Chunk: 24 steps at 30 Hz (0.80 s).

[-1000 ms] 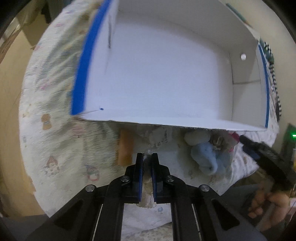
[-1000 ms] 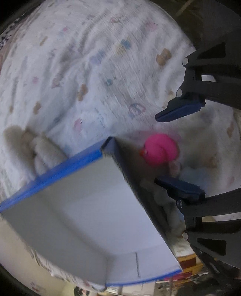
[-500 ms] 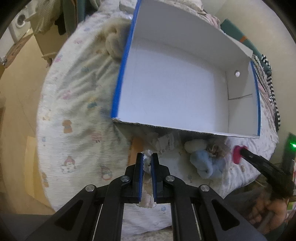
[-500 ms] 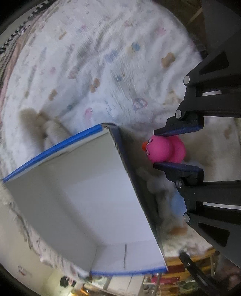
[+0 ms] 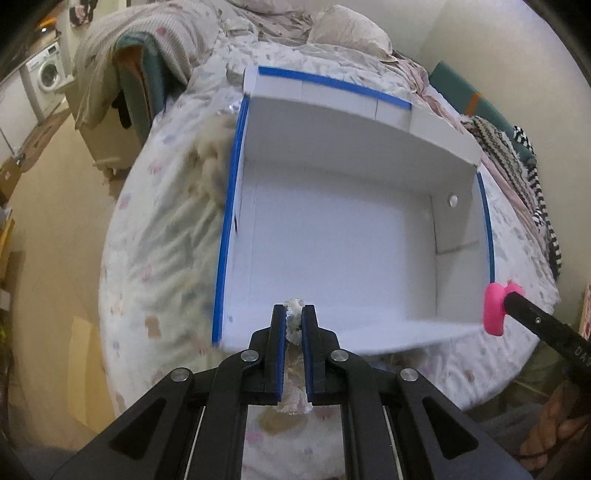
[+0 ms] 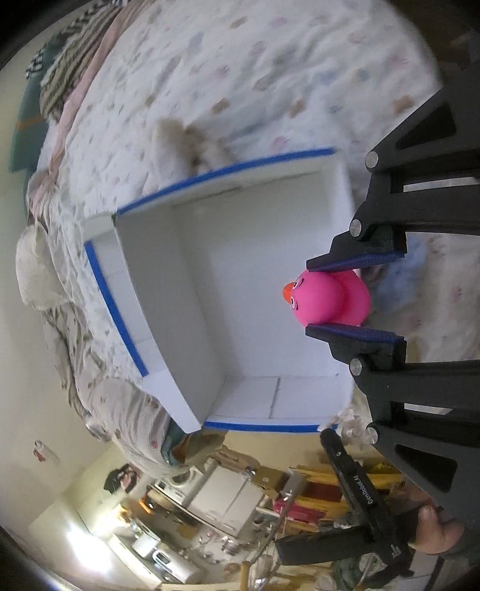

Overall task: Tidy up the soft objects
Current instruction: 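Carry both items into the box and open both grippers to release them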

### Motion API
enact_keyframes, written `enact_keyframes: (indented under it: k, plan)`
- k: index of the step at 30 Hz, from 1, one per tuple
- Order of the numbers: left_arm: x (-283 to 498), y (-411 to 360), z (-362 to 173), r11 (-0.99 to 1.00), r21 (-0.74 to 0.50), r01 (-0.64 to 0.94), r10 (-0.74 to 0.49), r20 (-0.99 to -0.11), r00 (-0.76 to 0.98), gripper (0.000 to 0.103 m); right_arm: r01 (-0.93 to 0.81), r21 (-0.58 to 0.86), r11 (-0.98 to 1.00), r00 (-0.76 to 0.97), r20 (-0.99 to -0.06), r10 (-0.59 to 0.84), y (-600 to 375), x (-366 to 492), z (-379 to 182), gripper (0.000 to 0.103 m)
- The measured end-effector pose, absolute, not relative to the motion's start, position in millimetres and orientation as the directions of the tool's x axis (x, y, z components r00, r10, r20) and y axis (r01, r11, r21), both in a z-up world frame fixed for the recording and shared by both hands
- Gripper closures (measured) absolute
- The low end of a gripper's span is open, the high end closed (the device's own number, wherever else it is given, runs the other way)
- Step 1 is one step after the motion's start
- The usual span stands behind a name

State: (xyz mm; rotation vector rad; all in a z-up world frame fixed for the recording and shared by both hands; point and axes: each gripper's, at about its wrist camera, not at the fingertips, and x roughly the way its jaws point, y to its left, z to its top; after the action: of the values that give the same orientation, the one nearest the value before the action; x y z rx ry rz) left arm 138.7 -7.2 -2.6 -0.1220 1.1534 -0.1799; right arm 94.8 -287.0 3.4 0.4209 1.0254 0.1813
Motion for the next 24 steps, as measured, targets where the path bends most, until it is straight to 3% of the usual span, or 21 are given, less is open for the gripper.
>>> enact_keyframes:
  k: [11, 24]
  plan:
    - [193, -50, -37, 0.977, -0.144, 0.154, -0.196, -0.892, 0.407, 0.095, 0.026, 0.424, 0.905, 0.444, -0.816, 0.37, -274, 154, -52, 0.074]
    - [213, -56, -93, 0.987, -0.101, 0.121, -0.138, -0.926, 0.351, 0.095, 0.038, 0.32, 0.947, 0.342, -0.894, 0.289, -250, 175, -105, 0.074]
